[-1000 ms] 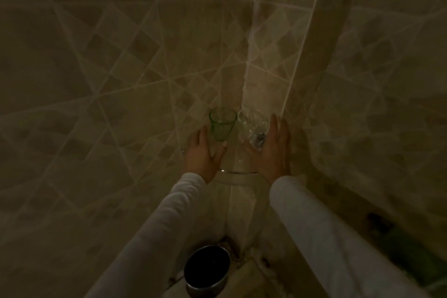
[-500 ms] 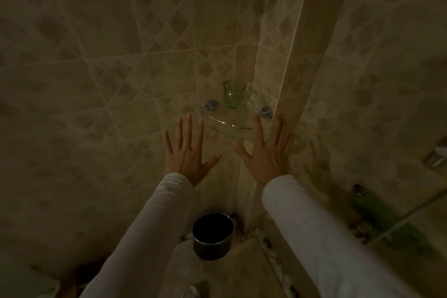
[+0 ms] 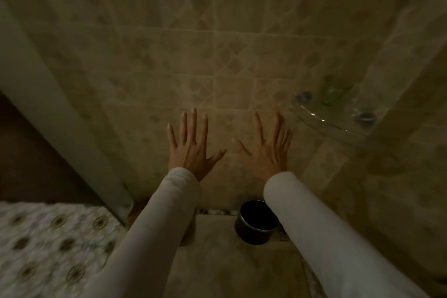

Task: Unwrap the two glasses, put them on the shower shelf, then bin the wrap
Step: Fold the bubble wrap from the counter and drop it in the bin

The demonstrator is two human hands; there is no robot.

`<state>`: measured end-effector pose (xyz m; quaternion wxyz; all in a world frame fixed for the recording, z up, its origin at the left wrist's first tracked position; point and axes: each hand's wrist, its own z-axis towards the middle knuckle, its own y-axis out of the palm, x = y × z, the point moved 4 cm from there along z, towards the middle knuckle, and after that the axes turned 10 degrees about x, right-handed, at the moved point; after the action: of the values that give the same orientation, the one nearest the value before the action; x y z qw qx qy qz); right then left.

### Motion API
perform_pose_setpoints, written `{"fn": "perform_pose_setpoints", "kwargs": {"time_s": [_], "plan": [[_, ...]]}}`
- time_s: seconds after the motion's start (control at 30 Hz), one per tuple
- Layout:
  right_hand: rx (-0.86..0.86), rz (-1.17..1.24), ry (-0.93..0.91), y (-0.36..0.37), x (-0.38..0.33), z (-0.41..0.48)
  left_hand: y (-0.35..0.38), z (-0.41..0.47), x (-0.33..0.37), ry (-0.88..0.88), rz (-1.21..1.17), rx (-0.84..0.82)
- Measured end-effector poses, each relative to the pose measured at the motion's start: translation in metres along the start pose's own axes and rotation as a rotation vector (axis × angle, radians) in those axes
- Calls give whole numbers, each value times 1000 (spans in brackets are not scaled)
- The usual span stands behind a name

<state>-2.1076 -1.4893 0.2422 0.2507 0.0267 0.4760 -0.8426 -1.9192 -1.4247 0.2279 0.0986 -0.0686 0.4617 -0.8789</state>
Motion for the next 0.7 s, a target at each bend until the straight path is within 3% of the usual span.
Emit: {"fn": "perform_pose_setpoints", "kwargs": {"time_s": [0.47,0.7], "plan": [[-235,301,-488,109,-370,-33,-80,-116,-345,-485,318,-6],[-322,441,-662,134,-526,-87,-147,-202,-472,-703,446,-12]]}}
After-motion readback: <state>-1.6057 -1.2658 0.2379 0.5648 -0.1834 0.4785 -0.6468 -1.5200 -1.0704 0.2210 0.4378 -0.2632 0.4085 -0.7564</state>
